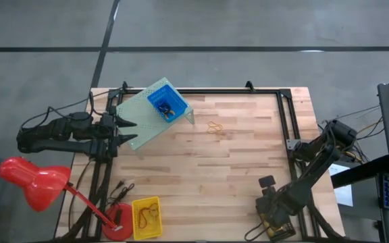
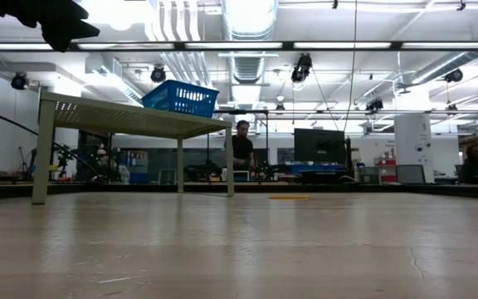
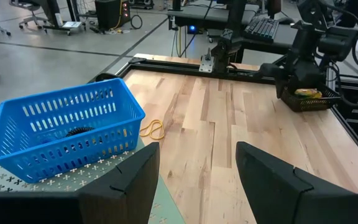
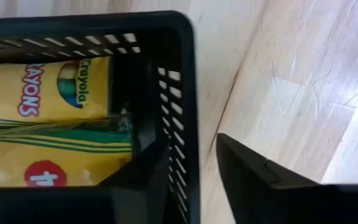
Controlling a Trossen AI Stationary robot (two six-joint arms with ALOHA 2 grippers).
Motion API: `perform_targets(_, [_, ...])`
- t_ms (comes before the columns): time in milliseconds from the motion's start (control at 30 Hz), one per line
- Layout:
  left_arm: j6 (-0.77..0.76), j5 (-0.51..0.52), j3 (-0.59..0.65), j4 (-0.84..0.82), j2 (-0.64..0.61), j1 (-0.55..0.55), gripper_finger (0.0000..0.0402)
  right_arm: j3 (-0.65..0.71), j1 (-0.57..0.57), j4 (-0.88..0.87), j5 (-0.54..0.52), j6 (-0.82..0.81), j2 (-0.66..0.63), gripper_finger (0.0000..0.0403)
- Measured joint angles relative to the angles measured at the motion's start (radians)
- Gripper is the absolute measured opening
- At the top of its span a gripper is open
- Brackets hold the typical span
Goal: Pick & Place Office Desk Supplies
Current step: Put the black basket on the shelf
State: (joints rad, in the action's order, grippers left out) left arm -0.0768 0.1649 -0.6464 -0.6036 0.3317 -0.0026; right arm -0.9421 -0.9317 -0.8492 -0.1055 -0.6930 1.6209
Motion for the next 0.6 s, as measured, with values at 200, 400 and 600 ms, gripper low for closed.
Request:
perform_targets(200, [0.000, 0.000, 0.000, 0.000, 0.000, 0.000, 0.0215, 0.000, 0.000, 0.006, 0.000, 0.022, 0.012, 0.0050])
perform_targets(400, [0.000, 0.000, 0.000, 0.000, 0.000, 0.000, 0.0215, -0.005, 0.015, 0.043, 0.004, 0.111, -0.003, 0.0014])
perform_targets(600, [0.000, 0.000, 0.000, 0.000, 0.000, 0.000, 0.0215, -0.011, 0.078, 0.053, 0.002, 0.094, -0.030, 0.0012])
